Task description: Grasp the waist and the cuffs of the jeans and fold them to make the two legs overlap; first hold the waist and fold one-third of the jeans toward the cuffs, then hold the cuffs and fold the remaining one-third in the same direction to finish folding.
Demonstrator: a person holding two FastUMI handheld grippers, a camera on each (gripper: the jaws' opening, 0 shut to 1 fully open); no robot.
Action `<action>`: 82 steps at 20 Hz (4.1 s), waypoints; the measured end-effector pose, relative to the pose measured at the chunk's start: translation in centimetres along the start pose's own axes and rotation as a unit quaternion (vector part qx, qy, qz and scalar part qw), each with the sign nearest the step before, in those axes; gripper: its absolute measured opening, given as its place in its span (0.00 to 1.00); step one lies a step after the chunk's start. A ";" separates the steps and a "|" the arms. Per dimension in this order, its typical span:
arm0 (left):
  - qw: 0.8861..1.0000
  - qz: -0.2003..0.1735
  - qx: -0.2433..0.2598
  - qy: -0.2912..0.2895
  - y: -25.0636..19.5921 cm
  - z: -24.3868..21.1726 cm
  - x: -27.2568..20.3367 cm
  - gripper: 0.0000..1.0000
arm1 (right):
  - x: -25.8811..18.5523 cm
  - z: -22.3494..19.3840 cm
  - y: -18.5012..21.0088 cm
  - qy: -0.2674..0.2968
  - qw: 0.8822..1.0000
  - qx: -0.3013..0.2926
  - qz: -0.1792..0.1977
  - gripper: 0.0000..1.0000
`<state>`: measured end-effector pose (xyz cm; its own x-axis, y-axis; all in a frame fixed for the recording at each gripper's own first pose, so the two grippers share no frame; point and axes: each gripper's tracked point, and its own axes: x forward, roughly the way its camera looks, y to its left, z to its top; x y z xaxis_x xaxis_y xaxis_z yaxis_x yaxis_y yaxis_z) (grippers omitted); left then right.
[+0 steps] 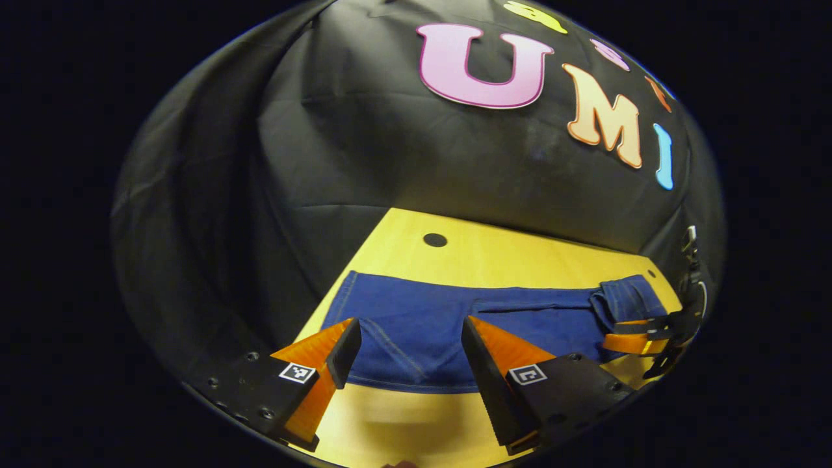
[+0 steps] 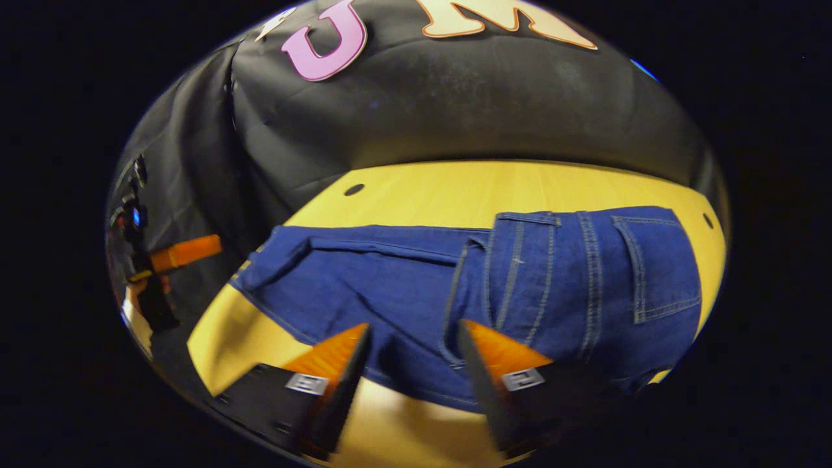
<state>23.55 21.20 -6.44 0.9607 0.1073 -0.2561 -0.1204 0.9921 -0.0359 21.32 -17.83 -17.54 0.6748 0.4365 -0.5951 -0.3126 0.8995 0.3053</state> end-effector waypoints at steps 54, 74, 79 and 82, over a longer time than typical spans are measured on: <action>0.993 -0.086 -0.045 -0.063 -24.4 12.1 0.5 0.00 | -25.2 4.7 -23.4 -0.123 0.979 0.108 -0.118 0.93; 0.952 -0.225 0.196 0.065 -54.4 -6.0 -1.9 0.00 | -29.4 0.0 -30.6 -0.113 0.977 0.131 -0.125 0.98; 0.945 -0.214 0.227 0.102 -53.0 -11.7 -1.7 0.03 | -29.0 -0.2 -29.7 -0.108 0.980 0.123 -0.117 0.98; 0.941 -0.229 0.230 0.098 -53.6 -12.3 -2.1 0.21 | -28.9 0.1 -28.5 -0.110 0.981 0.118 -0.110 0.98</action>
<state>24.90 -33.01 -15.86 0.8159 -0.3071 -0.4899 0.4585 0.8599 0.2245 10.72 -56.05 -8.97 0.8447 0.1948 -0.4985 0.0016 0.9305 0.3663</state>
